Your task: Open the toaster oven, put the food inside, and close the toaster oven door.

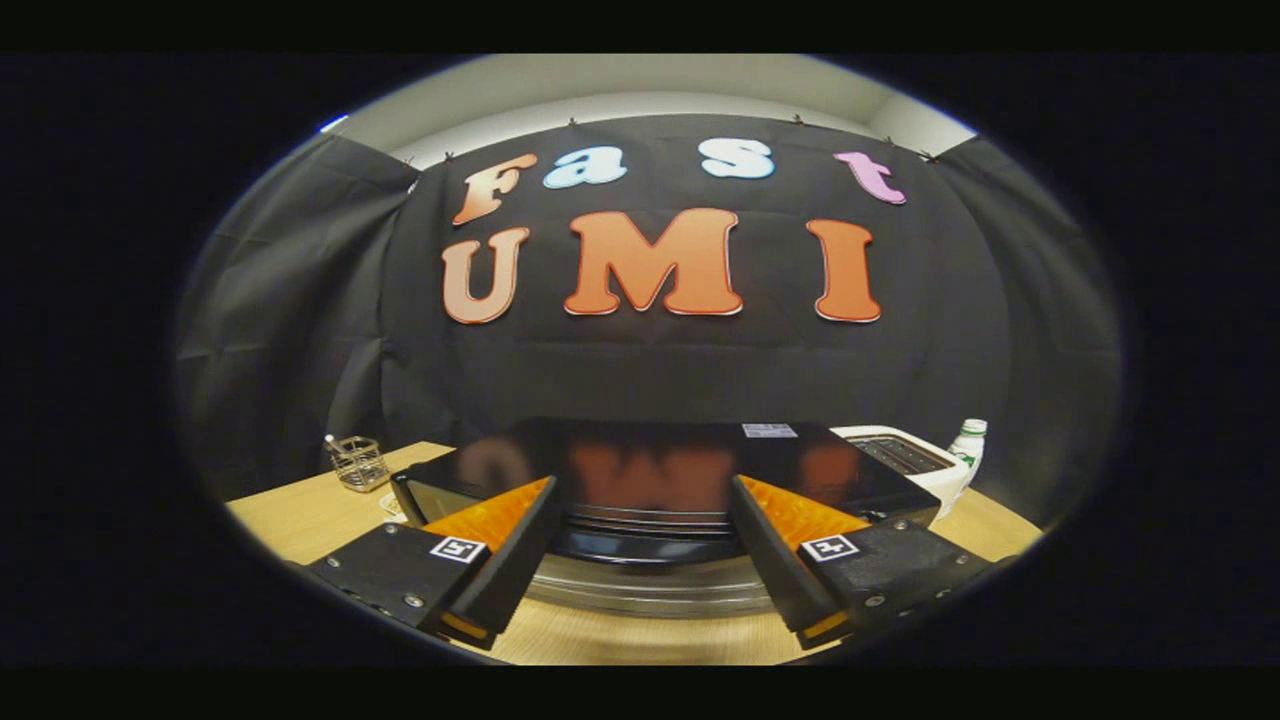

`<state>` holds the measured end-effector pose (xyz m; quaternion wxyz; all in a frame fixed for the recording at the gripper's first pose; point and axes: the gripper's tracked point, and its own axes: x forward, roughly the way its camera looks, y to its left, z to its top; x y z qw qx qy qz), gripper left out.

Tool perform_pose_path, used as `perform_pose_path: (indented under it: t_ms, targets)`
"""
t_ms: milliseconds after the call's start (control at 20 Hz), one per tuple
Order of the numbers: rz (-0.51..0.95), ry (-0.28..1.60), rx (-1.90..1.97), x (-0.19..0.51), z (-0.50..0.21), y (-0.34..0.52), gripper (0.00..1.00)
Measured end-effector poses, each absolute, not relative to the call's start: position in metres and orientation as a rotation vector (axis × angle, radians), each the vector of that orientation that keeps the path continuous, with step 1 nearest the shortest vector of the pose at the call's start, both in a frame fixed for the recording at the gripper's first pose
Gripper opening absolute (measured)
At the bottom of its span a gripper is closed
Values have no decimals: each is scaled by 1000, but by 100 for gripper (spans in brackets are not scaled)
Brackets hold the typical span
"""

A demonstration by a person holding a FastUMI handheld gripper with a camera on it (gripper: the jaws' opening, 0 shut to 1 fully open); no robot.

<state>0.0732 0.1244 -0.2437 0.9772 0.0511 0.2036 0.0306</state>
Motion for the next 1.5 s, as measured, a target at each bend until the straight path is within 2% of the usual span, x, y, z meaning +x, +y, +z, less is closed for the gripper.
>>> perform_pose_path:
  t_ms: [500, 800, 1000, 1500]
  targets:
    - [185, 405, 160, 0, -238, 139, 92]
    - [256, 678, 229, -64, -295, 149, 92]
    - [265, 751, 239, -80, -315, 150, 92]
    - [269, 784, 200, -88, -330, 146, 91]
